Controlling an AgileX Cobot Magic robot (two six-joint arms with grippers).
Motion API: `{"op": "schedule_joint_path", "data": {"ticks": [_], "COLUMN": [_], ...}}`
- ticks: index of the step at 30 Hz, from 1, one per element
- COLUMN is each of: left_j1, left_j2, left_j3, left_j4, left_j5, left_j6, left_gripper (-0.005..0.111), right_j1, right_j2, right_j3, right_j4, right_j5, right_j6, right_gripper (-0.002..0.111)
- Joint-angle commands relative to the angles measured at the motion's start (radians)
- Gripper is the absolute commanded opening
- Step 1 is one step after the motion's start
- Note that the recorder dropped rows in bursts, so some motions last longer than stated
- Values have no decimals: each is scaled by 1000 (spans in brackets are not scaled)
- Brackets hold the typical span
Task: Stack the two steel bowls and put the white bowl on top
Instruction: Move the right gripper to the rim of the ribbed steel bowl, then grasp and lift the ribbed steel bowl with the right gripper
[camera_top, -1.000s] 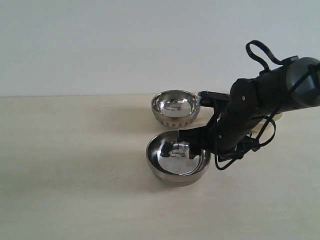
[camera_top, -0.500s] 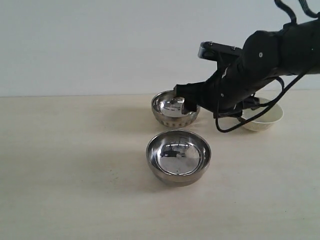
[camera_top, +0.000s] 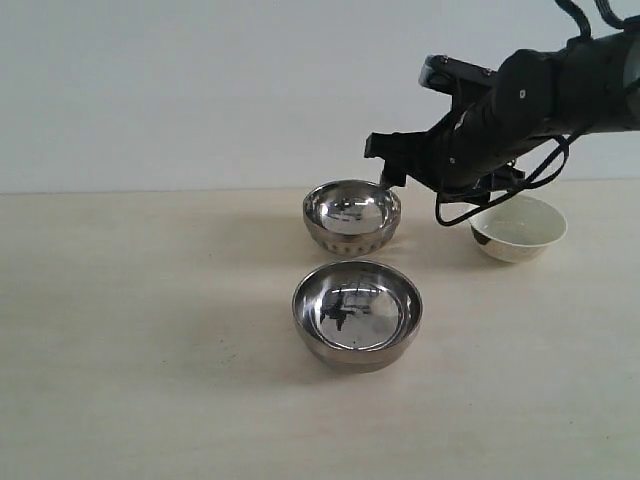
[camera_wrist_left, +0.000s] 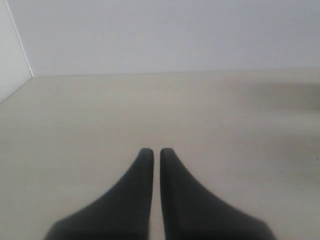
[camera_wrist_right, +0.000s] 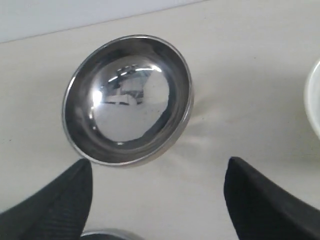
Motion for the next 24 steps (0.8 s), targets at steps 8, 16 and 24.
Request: {"op": "schedule_joint_path", "data": {"ticks": [8,16,24], "left_j1": [1,1,1], "left_j2": [-3,-3,-3], "left_j3": [3,3,3], "left_j4": [-3,-3,-3], "left_j5": [-6,-6,-6], "left_j6": [-11,-11,-11], "left_gripper": [4,4,4], "right_j1": [-23,-23,-23], "right_j2": [195,309,403], "right_j3": [-160,-279,-358], "right_j4": [-10,-8,-8], "right_j5": [8,24,13], "right_j6": [-51,-51,-51], "right_gripper": [66,66,58]}}
